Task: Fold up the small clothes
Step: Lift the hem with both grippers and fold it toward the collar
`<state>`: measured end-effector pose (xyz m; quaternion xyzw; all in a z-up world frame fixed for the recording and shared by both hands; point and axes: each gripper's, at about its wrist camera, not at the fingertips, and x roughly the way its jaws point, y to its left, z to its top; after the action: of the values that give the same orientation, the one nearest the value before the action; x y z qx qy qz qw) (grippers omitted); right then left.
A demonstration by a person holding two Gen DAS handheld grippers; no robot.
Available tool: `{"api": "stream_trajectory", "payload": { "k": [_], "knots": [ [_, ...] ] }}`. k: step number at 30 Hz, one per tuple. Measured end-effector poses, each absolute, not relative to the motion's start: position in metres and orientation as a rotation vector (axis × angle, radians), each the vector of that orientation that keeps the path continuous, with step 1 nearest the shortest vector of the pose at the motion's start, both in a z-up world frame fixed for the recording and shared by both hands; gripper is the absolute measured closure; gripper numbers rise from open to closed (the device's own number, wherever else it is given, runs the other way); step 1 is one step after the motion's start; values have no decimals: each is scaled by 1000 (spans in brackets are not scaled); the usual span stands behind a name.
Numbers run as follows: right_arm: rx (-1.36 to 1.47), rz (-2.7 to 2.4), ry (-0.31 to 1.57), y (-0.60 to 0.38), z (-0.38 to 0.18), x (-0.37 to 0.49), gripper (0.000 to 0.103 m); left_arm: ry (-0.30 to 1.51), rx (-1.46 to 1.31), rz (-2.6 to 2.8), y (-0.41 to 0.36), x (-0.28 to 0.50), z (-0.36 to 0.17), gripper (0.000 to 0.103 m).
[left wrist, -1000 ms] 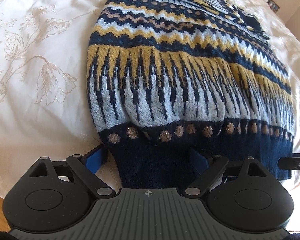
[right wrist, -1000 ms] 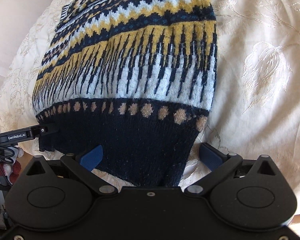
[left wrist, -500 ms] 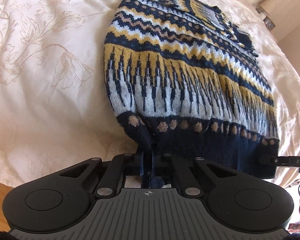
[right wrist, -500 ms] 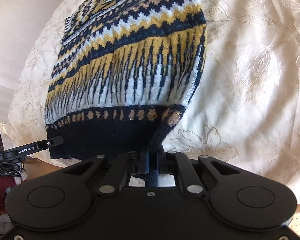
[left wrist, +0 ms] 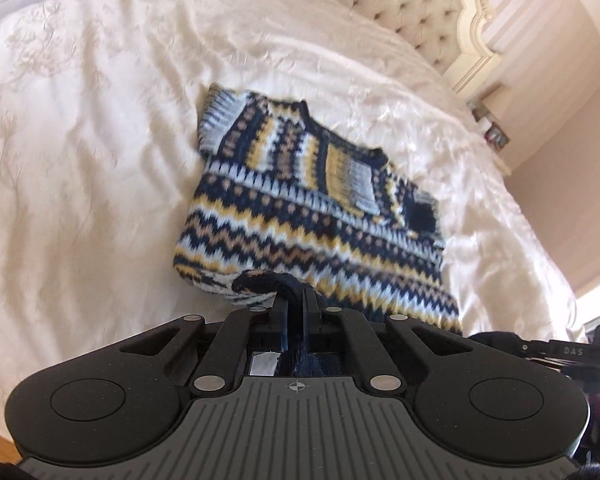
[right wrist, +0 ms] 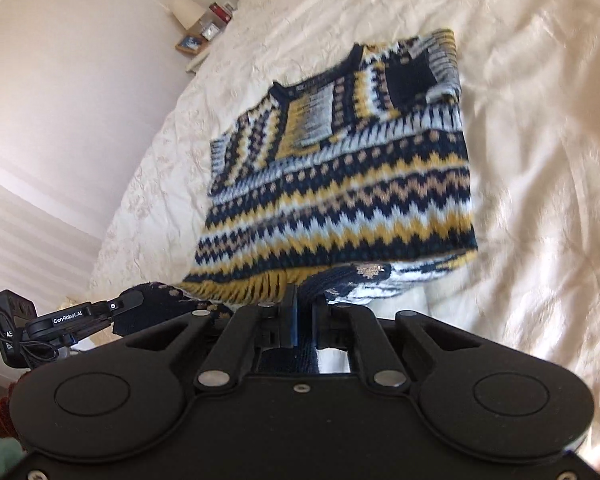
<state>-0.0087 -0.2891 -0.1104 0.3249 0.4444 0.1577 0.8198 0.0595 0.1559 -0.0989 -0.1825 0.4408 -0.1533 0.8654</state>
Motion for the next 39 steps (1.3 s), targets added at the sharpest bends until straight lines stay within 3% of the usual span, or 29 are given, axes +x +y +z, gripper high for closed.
{"api": "stream_trajectory", "payload": {
  "k": [13,32,39],
  "knots": [
    [719,222,764,-314,-97,132,90,766,-392,-348,132,208,-76,97],
    [725,40,929,-314,-175,267,90,972,-336,-293,113,356,-151,96],
    [726,10,988,-314,-198,293,84,1043,-392,-257,115,388,-180,91]
  ]
}}
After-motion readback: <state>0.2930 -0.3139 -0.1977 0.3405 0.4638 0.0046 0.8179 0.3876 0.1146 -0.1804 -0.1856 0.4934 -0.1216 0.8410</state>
